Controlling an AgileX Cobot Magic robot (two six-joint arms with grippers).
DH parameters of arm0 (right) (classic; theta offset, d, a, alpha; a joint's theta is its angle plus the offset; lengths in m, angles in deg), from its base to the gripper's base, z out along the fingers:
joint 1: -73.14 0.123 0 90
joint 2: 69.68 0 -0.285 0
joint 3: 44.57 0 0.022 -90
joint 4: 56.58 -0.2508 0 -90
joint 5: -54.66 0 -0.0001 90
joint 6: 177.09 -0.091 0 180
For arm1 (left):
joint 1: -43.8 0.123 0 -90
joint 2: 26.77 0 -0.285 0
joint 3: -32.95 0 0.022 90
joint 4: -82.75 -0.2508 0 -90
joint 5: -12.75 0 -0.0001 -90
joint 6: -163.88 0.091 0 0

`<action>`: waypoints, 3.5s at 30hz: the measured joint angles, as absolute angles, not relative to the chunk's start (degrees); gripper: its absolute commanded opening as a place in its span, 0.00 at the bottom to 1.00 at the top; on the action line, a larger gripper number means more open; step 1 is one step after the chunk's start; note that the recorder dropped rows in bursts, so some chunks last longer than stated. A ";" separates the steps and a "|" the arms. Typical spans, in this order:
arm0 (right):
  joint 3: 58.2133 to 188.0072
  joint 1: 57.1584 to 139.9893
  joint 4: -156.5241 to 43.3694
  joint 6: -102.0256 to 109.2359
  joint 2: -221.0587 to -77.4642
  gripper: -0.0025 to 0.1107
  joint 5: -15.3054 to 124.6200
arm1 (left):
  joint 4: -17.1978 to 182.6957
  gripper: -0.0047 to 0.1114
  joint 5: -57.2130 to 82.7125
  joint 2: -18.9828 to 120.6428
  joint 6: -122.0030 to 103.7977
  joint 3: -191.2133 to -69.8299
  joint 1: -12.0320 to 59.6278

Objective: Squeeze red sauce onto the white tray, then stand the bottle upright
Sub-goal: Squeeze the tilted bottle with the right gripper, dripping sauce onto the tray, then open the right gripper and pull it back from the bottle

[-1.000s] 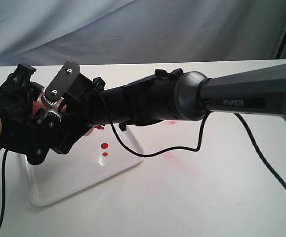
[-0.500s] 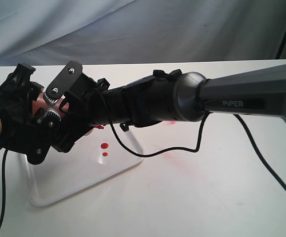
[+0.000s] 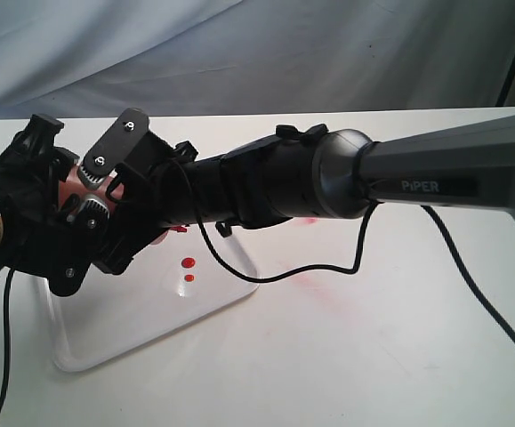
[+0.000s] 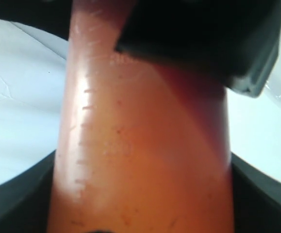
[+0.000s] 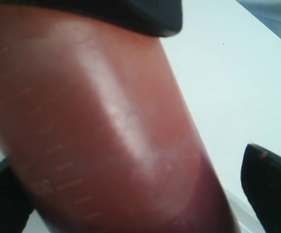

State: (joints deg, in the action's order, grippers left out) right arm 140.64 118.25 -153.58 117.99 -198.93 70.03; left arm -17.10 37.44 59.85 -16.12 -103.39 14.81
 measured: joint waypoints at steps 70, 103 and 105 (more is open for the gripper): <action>140.64 119.38 -151.71 118.22 -198.93 0.39 69.35 | -17.34 0.04 37.30 59.85 -15.15 -103.39 14.81; 119.60 119.52 -148.35 109.19 -175.15 0.81 55.04 | -12.41 0.04 38.69 59.85 -16.12 -103.39 14.46; 118.64 119.52 -149.54 109.19 -174.79 0.79 55.04 | -10.97 0.04 38.69 59.85 -16.12 -103.39 14.46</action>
State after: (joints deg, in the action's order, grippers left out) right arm 118.64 119.52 -149.54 109.19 -174.79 55.04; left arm -10.97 38.69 59.85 -16.12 -103.39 14.46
